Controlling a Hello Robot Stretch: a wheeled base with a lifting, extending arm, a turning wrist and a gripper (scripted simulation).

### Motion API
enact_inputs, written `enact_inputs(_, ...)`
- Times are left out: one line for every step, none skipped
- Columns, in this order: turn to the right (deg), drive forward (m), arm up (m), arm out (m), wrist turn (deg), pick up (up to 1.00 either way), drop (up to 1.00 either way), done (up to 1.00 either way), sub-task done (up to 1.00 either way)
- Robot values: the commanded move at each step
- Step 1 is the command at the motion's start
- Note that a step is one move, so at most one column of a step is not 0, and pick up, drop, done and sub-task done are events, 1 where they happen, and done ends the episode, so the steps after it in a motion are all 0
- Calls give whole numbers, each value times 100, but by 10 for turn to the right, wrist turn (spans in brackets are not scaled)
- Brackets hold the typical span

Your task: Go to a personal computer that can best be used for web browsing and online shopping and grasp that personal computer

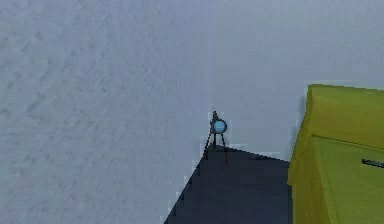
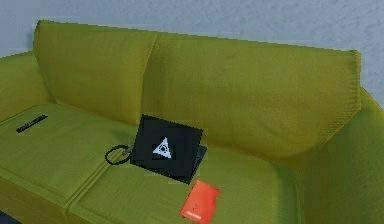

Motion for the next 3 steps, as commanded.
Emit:
enact_inputs(0,0,20,0,0,0,0,0,0)
enact_inputs(0,0,0,32,0,0,0,0,0)
enact_inputs(0,0,0,0,450,0,0,0,0)
